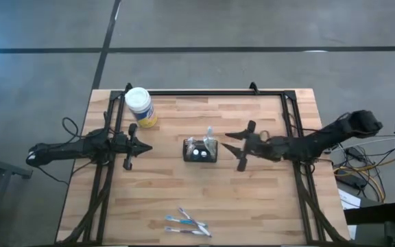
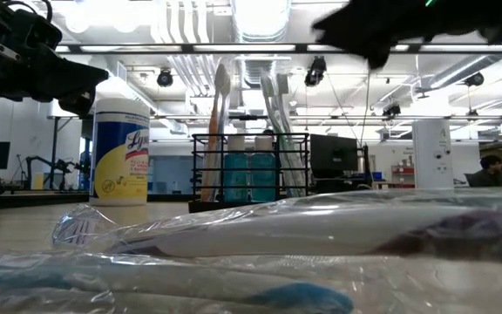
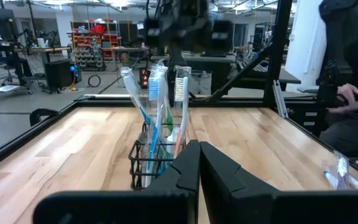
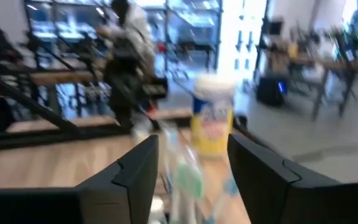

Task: Pick & Place toothbrushing station
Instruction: Put the top purple toothbrush into the wire organizer

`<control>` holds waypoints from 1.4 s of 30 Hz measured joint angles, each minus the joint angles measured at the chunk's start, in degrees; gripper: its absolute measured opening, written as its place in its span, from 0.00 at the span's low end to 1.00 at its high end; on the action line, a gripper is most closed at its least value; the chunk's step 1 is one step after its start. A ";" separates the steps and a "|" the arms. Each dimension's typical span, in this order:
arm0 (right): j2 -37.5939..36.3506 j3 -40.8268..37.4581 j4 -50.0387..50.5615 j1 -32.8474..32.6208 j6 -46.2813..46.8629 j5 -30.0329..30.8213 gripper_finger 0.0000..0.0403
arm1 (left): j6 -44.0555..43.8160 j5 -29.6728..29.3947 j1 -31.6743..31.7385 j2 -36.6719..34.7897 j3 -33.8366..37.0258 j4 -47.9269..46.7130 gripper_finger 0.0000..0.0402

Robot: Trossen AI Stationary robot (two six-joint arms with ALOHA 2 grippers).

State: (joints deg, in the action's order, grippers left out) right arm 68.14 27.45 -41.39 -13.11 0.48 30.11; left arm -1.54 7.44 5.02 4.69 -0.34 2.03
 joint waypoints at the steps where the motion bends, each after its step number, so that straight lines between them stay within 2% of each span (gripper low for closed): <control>1: -1.69 -0.19 0.01 -1.17 -1.99 0.02 0.45 | 0.00 0.00 -0.02 0.00 0.00 0.01 0.03; 5: -8.26 -1.39 2.17 -5.99 -6.59 1.98 0.34 | -0.15 -0.01 -0.01 0.00 0.00 0.01 0.03; 9: -14.73 -4.27 4.61 -9.67 -8.45 5.50 0.18 | -0.15 -0.01 0.00 0.00 0.00 0.03 0.03; 13: -22.78 -9.74 5.10 -10.28 -7.01 2.79 0.04 | -0.17 -0.02 0.00 0.00 0.00 0.03 0.03; 16: -29.16 -14.85 5.09 -9.97 -4.64 0.20 0.03 | 0.15 -0.01 -0.01 0.00 0.00 0.05 0.03; 23: -41.12 -25.44 4.90 -9.89 0.23 -0.04 0.02 | 0.81 0.02 0.00 0.00 0.00 1.28 0.03; 27: -45.66 -26.96 9.77 -9.88 2.33 0.01 0.02 | 0.83 0.01 0.00 0.02 0.00 1.26 0.03; 42: -46.93 -26.96 14.49 -9.88 4.07 -0.20 0.02 | 0.41 0.00 0.00 0.02 0.00 1.37 0.03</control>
State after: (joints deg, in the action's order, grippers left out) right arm 21.21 0.49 -26.90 -22.98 4.54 29.91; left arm -1.13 7.44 5.02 4.71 -0.34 3.40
